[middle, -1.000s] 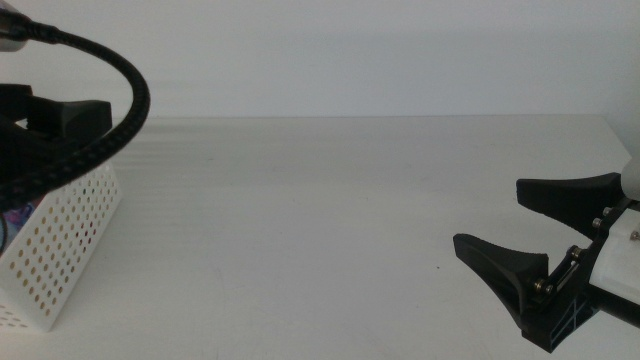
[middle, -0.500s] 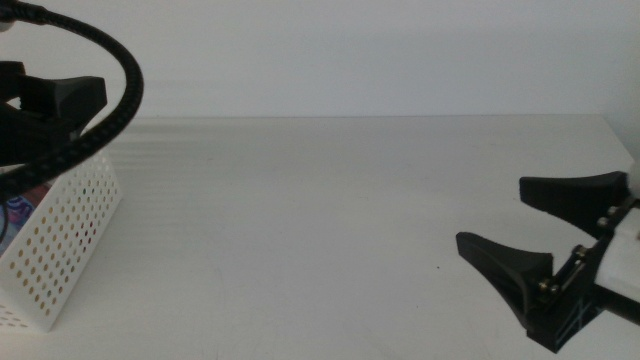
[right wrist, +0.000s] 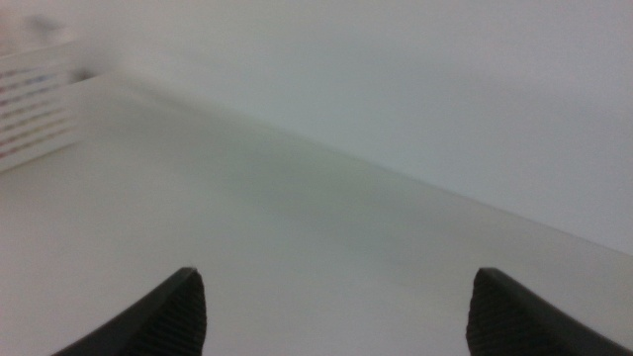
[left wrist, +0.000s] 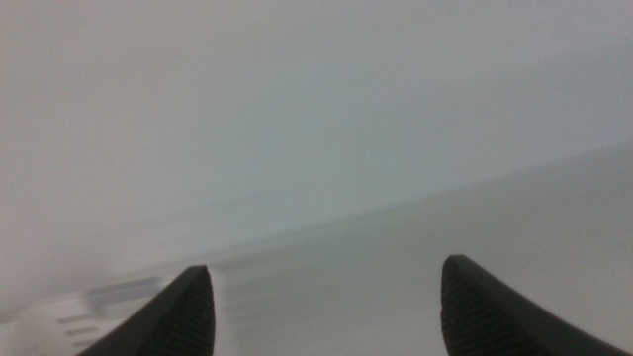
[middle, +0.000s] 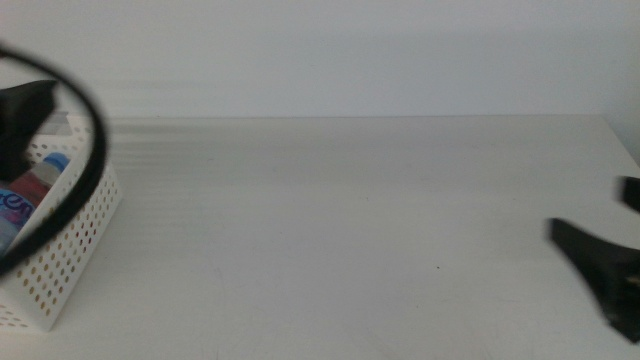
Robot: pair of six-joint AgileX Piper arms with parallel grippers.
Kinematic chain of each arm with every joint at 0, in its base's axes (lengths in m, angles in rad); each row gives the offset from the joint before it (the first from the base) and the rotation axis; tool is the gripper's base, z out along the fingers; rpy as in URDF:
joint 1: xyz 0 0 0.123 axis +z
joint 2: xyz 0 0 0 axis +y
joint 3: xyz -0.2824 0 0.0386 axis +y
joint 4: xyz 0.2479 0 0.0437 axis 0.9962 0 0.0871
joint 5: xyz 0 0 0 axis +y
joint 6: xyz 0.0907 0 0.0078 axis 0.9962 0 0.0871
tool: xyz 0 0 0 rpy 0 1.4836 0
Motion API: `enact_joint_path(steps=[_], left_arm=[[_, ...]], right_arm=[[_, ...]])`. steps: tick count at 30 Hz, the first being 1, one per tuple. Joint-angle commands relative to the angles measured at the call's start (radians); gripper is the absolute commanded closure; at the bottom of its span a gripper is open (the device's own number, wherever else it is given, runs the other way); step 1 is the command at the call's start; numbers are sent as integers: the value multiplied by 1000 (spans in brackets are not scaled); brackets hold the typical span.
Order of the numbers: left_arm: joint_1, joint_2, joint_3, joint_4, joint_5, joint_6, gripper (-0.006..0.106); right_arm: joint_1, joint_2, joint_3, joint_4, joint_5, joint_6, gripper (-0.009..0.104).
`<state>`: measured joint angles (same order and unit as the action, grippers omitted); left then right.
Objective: Use arms to grab the bottles and put them into the dustbin to the left of the table.
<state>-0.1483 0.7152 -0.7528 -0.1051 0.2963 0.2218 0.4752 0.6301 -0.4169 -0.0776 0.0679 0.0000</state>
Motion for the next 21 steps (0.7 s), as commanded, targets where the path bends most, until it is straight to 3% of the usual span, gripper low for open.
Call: enact_joint_path(steps=[1,8,21], left_arm=[[48,-65,41,3,-126,-16,30],[175,-235,279,-45,-147,-16,30],[181,-620,684,-59,-147,-16,30]], right_arm=[[-96,-79,18,-10,-68,0,25],[-262,-310,197,1,-68,-5,25],[-377,-603,437,16,-5,-5,25]])
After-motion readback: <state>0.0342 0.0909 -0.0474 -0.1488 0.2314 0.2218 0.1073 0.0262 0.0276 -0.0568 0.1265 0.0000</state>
